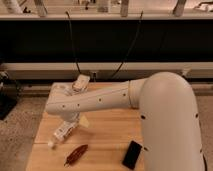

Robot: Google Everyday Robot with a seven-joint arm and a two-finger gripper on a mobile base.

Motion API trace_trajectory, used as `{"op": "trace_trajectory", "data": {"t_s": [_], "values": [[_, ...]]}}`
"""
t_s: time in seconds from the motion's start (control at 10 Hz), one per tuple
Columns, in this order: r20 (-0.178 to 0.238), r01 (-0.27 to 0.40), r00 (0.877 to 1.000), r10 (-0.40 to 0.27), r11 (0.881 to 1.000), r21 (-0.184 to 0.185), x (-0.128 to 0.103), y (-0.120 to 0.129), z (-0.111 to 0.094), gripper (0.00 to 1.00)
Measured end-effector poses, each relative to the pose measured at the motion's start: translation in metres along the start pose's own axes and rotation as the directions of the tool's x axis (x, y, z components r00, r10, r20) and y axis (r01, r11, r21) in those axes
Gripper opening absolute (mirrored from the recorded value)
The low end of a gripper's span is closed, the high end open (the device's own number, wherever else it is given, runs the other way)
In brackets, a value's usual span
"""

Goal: Place the bottle in the ceramic bowl

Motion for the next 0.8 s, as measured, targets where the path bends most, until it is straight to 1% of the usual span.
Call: {"op": "trace_trajectory", "data": {"t_s": [0.4, 0.7, 0.8], "values": [[0.05, 0.043, 0.998, -0.045, 0.998, 0.04, -0.009, -0.013, 0.017, 0.8], [0.088, 0.073, 0.993, -0.078, 0.996, 0.052, -0.014, -0.017, 0.036, 0.79], [0.101, 0.087, 0.991, -0.092, 0.995, 0.055, -0.017, -0.02, 0.041, 0.72]]}}
